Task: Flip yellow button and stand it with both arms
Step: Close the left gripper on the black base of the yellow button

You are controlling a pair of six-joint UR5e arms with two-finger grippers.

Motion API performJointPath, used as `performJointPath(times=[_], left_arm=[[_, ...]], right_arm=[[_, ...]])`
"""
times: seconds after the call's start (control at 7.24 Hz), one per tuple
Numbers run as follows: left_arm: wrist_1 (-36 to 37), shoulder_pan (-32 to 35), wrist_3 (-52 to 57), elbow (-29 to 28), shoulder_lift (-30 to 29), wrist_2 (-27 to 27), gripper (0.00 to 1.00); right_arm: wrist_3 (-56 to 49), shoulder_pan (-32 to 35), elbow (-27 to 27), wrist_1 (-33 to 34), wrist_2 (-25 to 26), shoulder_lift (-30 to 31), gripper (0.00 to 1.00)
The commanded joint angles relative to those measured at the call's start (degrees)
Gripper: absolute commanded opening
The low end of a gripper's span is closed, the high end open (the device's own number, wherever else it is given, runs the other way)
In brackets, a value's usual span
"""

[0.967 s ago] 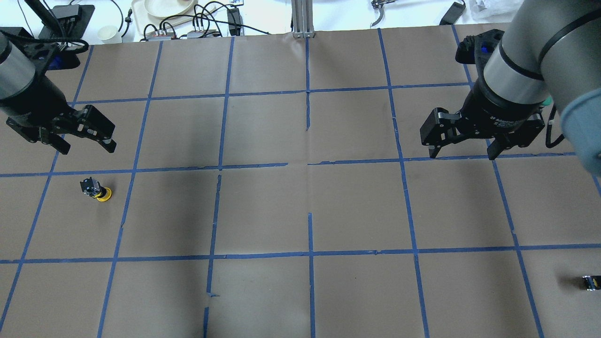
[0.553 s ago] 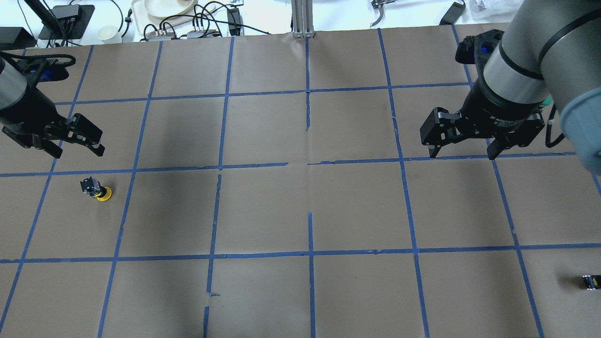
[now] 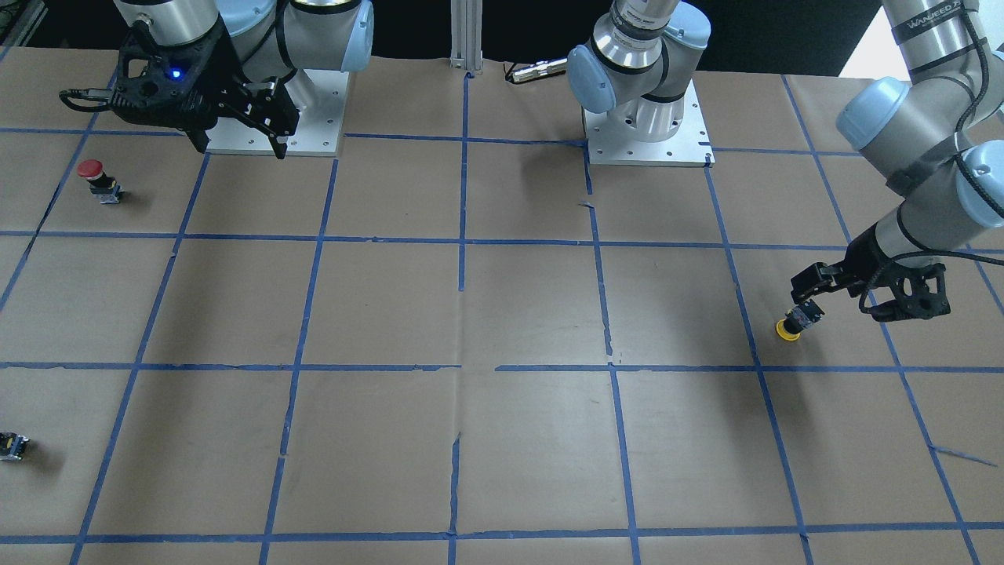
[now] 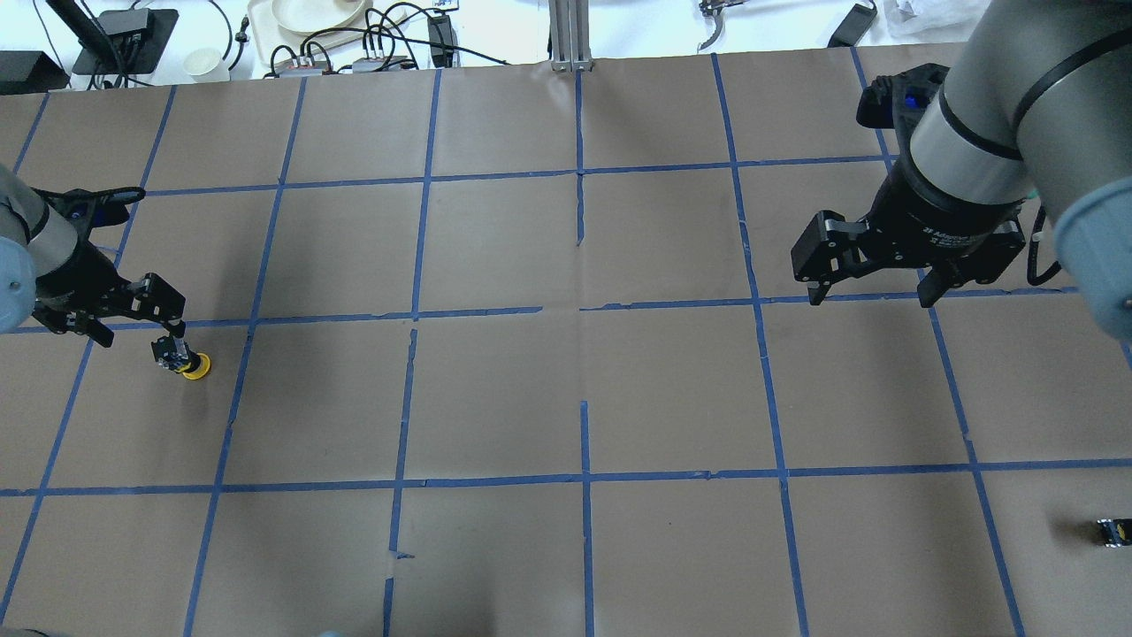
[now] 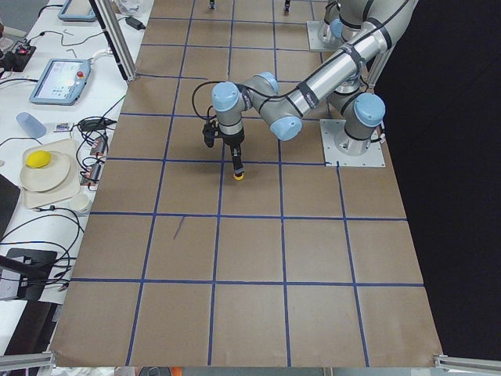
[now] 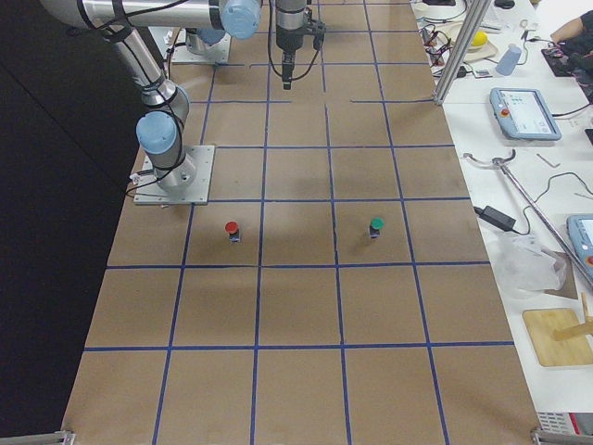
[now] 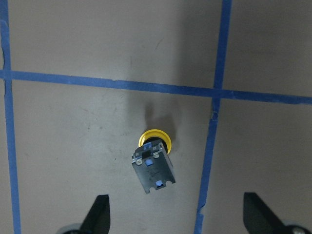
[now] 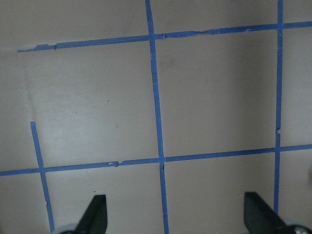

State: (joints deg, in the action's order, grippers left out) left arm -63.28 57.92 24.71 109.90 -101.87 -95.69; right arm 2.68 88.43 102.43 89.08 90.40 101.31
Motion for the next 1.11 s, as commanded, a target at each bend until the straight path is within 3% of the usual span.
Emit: performJointPath(times=[0.0, 0.28, 0.69, 0.97], left_arm=[[4.0, -0.8, -0.5, 0.8, -3.3, -1.5, 0.94], [5.5, -0.8, -2.0, 1.0, -3.7, -1.3, 0.91], [5.5, -0.8, -3.2, 1.1, -3.8, 1.2, 0.75], [5.4, -0.8, -3.3, 1.2, -4.0, 1.4, 0.75]], right_arm=[[0.0, 0.0, 1.1, 0.1, 0.0, 0.6, 1.00], [0.0, 0.0, 1.6, 0.0, 0.1, 0.6, 1.00], [0.3, 0.0, 1.6, 0.8, 0.0, 0.6, 1.00], [0.2, 0.0, 1.6, 0.7, -0.2, 0.6, 1.00]])
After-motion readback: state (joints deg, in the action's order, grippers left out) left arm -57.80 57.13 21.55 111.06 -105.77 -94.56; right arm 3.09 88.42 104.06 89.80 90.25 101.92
